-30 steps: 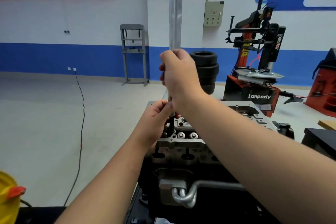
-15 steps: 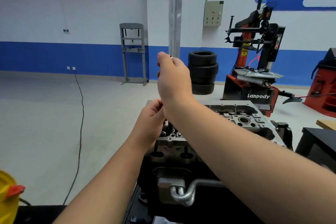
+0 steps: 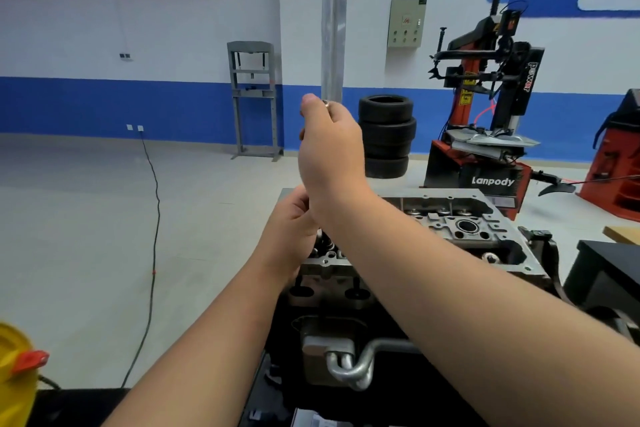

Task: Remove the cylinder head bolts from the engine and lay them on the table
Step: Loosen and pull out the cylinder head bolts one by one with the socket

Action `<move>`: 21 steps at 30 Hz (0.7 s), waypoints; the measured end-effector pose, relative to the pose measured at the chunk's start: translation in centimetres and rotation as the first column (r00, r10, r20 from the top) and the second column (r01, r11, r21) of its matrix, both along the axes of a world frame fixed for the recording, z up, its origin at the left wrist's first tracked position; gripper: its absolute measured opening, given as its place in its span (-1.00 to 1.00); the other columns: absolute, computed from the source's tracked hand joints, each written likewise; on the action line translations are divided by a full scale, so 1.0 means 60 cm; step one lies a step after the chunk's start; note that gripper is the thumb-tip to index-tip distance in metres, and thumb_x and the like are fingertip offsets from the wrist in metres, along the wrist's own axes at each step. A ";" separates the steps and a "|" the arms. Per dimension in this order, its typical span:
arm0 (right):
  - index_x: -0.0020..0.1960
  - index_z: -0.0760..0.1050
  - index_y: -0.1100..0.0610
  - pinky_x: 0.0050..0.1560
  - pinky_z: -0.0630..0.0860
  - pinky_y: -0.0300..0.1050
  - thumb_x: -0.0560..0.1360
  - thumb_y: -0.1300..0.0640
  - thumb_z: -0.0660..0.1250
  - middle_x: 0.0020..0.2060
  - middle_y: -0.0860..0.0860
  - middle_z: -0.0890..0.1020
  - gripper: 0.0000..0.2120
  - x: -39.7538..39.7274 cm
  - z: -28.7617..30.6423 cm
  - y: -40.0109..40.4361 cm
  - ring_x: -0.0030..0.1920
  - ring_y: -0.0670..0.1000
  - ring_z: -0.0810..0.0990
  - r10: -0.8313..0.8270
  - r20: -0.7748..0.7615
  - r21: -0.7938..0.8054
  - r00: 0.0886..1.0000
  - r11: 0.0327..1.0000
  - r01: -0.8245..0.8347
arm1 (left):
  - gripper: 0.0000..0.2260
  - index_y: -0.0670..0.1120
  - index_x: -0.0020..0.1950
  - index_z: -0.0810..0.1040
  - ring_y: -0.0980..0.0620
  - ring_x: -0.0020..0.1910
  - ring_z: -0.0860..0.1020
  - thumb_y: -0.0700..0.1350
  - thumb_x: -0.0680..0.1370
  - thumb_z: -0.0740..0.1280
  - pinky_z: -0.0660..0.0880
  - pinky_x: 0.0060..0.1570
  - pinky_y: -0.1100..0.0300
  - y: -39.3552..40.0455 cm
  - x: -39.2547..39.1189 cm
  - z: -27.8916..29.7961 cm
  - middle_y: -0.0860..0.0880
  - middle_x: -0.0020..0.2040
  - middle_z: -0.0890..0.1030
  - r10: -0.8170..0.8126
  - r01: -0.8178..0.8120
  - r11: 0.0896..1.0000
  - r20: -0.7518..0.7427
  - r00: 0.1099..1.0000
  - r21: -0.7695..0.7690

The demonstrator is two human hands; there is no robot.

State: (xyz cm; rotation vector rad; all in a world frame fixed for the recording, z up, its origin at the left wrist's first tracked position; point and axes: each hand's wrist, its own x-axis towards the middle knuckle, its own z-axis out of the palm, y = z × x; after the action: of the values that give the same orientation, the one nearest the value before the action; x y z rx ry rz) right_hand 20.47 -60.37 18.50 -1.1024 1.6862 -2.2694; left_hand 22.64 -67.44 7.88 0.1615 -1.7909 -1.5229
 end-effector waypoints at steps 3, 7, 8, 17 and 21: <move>-0.36 0.38 0.11 -0.32 0.31 -0.05 0.61 0.04 0.17 -0.48 -0.05 0.36 -0.63 -0.026 0.019 0.006 -0.44 -0.03 0.28 0.110 0.018 0.040 0.994 0.993 -0.111 | -0.80 0.12 -0.15 0.67 -0.06 -0.15 0.50 0.21 0.36 0.47 0.43 -0.09 -0.02 0.002 -0.001 -0.003 0.00 -0.18 0.66 -0.004 0.006 0.997 -0.017 1.000 0.074; -0.41 0.30 0.06 -0.38 0.15 -0.10 0.58 -0.05 0.22 -0.53 -0.04 0.21 -0.58 -0.063 0.039 0.030 -0.42 0.02 0.08 0.471 0.160 0.126 0.867 0.862 -0.491 | -0.72 0.22 -0.05 0.70 0.09 0.01 0.66 0.34 0.49 0.32 0.48 0.11 0.02 -0.007 0.005 -0.002 0.07 0.01 0.73 -0.097 0.094 0.992 0.039 0.995 0.080; -0.38 0.32 0.07 -0.37 0.17 -0.10 0.59 -0.04 0.24 -0.52 -0.03 0.24 -0.60 -0.060 0.037 0.031 -0.43 0.01 0.11 0.450 0.166 0.128 0.878 0.873 -0.471 | -0.72 0.20 -0.02 0.72 0.11 0.03 0.67 0.32 0.52 0.31 0.47 0.12 0.02 -0.007 0.006 -0.001 0.06 0.04 0.74 -0.105 0.102 0.992 0.038 0.994 0.073; -0.35 0.37 0.07 -0.35 0.22 -0.06 0.59 -0.04 0.20 -0.51 -0.05 0.32 -0.63 -0.029 0.018 0.007 -0.45 -0.03 0.24 0.161 0.126 0.025 0.979 0.986 -0.166 | -0.87 0.18 -0.12 0.69 0.05 -0.20 0.56 0.20 0.47 0.45 0.46 -0.11 0.10 0.002 0.003 -0.003 0.07 -0.20 0.69 -0.008 0.011 0.998 -0.039 0.999 0.061; -0.40 0.28 0.07 -0.37 0.09 -0.08 0.59 -0.05 0.16 -0.53 -0.04 0.20 -0.58 -0.065 0.036 0.023 -0.44 0.00 0.07 0.481 0.168 0.134 0.860 0.854 -0.504 | -0.75 0.22 -0.04 0.71 0.09 -0.03 0.68 0.30 0.48 0.33 0.48 0.06 0.10 -0.007 0.004 -0.003 0.07 -0.06 0.73 -0.091 0.089 0.990 0.006 0.996 0.109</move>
State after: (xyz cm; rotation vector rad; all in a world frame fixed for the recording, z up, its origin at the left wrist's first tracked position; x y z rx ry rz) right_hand 16.56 -59.00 20.66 -1.1567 1.3246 -1.7926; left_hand 22.89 -67.86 7.69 0.1443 -1.7450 -1.6881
